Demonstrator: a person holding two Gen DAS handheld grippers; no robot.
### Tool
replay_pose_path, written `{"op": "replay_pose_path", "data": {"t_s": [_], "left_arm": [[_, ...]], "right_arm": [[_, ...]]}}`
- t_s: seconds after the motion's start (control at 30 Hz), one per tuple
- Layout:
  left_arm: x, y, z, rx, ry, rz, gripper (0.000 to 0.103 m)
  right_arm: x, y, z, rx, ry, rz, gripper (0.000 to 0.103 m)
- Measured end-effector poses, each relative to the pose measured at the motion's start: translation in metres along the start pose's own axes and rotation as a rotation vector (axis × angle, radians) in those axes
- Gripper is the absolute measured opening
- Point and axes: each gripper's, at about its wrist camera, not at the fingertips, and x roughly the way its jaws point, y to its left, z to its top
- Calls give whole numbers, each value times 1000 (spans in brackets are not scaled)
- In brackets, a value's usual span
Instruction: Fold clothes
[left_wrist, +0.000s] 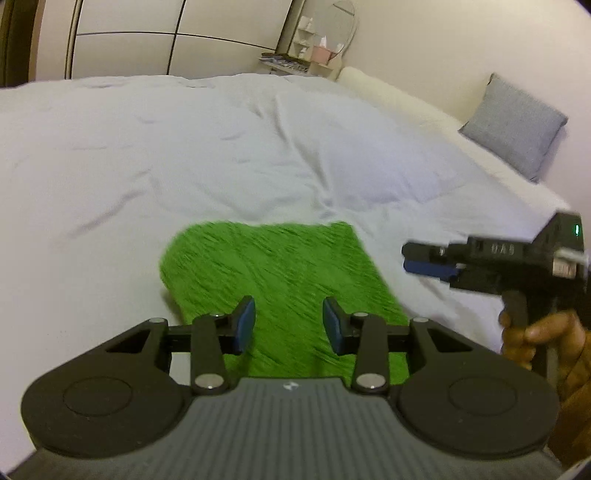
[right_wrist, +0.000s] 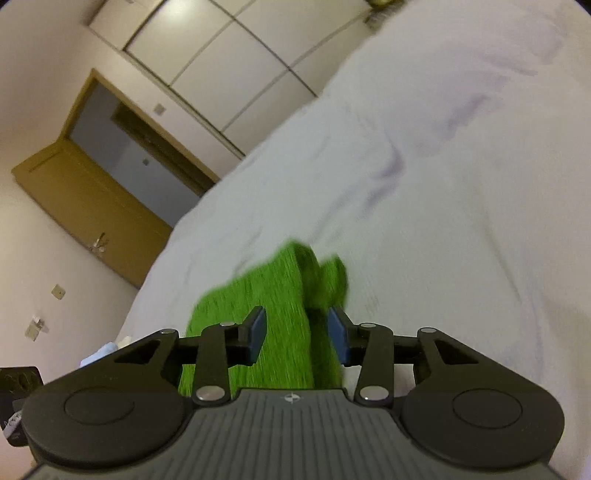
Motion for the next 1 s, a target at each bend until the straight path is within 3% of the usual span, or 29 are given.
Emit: {"op": "replay_pose_path", "data": {"t_s": [0.1,0.17,0.27,0.3,0.33,0.4,0.53,0.6,0.7,0.83,1.0], "left_arm": [[16,14,4,-5,22,29,33],[23,21,8,-5,21,38,33],[33,29,17,-7,11,44,33],[36,31,20,-7,8,47,33],[39,33,23,-7,5,48,33],[45,31,27,23,14,42,33],[57,22,35,76,22,32,33],[65,18,36,90,36,28,32],[79,18,33,107,68,34,31],[92,13,30,132,92,60,31],[74,6,26,134,84,69,31]], "right_arm": [[27,-3,13,0,31,20,43],[48,-6,21,-5,46,9,52],[82,-15,30,62,71,14,52],[89,-17,31,83,83,27,47],[96,-20,33,91,91,48,17],[96,-14,34,51,87,45,12],[65,13,35,-90,-13,-7,8],[58,25,36,-153,-41,-77,8],[68,24,27,-163,-12,-219,7],[104,4,7,-177,36,-332,6],[125,5,8,-261,105,-359,7]]}}
